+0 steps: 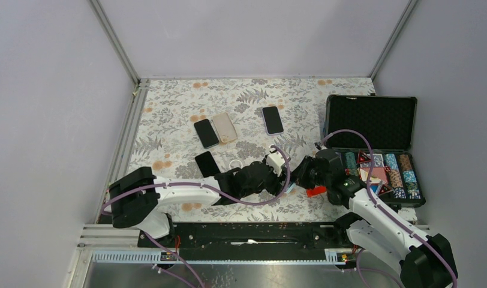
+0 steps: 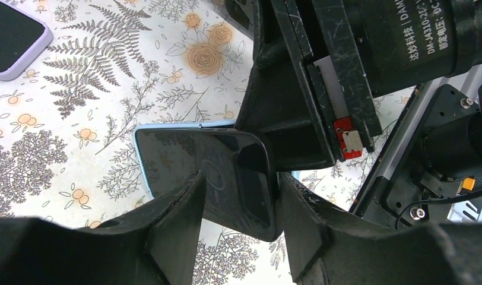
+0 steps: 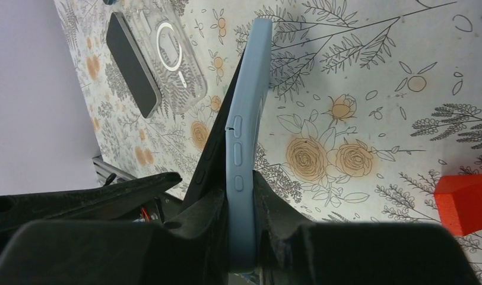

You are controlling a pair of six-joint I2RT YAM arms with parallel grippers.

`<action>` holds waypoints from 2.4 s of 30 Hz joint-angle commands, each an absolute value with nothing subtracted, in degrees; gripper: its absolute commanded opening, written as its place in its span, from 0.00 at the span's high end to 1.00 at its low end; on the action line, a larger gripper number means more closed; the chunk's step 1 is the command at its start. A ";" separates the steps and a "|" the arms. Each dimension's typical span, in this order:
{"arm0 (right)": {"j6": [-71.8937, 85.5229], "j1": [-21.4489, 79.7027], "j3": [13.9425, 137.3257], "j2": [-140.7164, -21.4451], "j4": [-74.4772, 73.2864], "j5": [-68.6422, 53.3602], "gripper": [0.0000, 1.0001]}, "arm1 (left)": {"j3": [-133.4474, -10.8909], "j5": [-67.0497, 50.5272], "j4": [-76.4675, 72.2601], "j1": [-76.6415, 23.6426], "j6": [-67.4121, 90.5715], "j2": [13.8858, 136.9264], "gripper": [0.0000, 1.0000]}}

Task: Take the phone out of the phone case
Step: Remove the phone case from the phone, then place the phone case at the center of the board.

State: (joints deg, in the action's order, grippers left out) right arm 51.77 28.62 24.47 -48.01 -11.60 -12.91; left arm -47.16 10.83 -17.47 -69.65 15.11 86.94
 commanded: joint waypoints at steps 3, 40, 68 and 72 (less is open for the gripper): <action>50.55 28.48 30.15 -49.16 -10.28 -15.31 1.00 | -49.45 13.15 -14.77 -69.85 15.30 88.97 0.46; 43.15 24.83 28.69 -45.81 -13.48 -4.04 1.00 | -45.39 44.14 -9.78 -69.26 12.89 68.90 1.00; 35.48 12.77 34.24 -71.91 -2.80 -4.42 0.21 | -44.36 34.79 -21.58 -67.85 3.13 78.22 1.00; 33.63 12.77 34.44 -68.84 -6.51 -0.64 0.14 | -46.72 32.44 -23.71 -68.02 -2.55 82.09 1.00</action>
State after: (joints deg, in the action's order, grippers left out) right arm 36.71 12.99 33.89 -72.79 -2.63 -5.85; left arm -42.04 35.42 -14.50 -68.12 4.08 79.79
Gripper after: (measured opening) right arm 0.843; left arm 0.088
